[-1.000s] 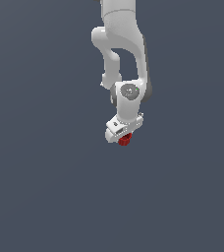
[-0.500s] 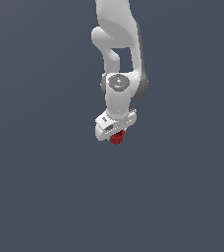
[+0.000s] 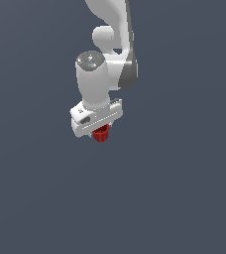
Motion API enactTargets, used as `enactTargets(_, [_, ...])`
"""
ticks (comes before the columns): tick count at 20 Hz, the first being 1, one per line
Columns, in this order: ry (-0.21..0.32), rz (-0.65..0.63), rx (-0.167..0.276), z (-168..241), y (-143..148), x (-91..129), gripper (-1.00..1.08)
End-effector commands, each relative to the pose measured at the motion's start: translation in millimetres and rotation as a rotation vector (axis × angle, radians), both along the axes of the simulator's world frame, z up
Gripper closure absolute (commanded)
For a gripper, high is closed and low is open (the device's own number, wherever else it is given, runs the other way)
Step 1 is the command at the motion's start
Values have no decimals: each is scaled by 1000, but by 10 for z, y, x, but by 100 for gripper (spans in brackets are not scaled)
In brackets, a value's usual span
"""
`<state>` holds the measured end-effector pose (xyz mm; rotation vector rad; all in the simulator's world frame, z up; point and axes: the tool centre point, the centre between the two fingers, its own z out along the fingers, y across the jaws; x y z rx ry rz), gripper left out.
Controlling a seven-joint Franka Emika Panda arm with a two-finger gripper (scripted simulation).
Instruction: Pick up the object and move it to a goal position.
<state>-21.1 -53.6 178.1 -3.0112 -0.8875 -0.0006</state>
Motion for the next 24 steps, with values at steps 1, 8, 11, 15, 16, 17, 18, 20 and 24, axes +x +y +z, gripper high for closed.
enactTargets(1, [-1,1,0,234,-205,83,108])
enactTargets(8, [-1,1,0,800,-727,308,108])
enactTargets(11, [-1,1,0,997,-910,390,108])
enactTargets(15, [-1,1,-1,1229,-1126,490,108])
enactTargets(16, [-1,1,-1,1282,-1176,513,108])
enactTargets(17, [-1,1,-1,1333,-1223,536,108])
enactTargets(18, [-1,1,-1,1382,-1269,558,108])
enactTargets(20, [-1,1,-1,1476,-1357,601,108])
enactTargets(24, [0,0,-2,1637,-1508,677,108])
